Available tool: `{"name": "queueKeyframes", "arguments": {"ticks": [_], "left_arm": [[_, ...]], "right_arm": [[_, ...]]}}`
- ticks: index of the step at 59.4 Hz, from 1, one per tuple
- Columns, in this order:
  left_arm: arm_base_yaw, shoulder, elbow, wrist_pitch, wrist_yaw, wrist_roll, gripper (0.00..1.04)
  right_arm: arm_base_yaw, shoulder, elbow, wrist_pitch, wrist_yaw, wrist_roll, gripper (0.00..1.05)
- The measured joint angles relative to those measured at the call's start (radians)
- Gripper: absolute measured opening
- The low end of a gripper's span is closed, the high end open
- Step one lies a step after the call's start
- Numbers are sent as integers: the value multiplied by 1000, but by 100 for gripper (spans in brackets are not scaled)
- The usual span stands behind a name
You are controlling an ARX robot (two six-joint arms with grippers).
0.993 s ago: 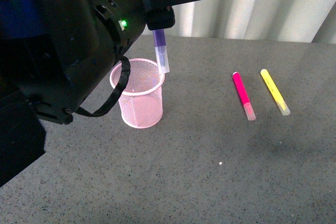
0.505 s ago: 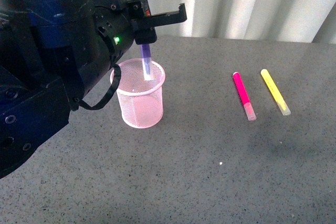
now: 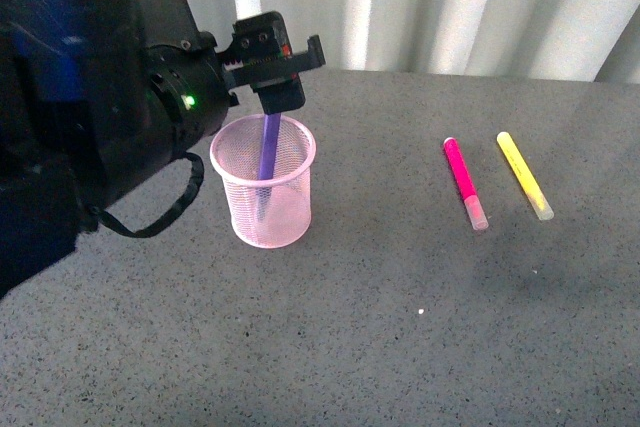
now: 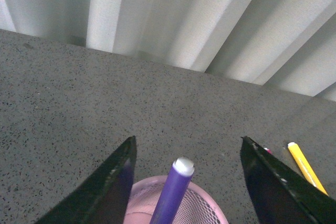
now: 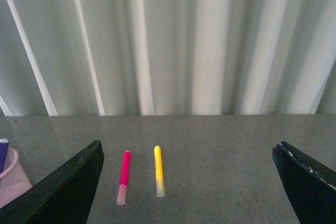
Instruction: Insert purple and pink pens into pink cup
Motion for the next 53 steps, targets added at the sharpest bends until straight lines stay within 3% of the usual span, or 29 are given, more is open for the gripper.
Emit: {"name": "queueKeyframes", "arguments": {"ticks": [6,12,18,30,32,36,42,53], "left_arm": [[14,-102,-10,-135,3,6,84],[32,-251,-10,-414,2,72,100],[40,-364,-12,-629,-1,119,98],[42,-377,-14,-653,-2,143,98],[42,-363,-31,-601,-35,166,96],[49,-329,-138,-260,-131,257,83],[99,-360,-305,84,-118,326,64],[183,-548,-460,130,-40,355,28]], "right_arm": [[0,0,0,0,0,0,98],[0,0,0,0,0,0,98],[0,0,0,0,0,0,98],[0,0,0,0,0,0,98],[0,0,0,0,0,0,98],[0,0,0,0,0,0,98],[0,0,0,0,2,0,98],[0,0,0,0,0,0,98]]}}
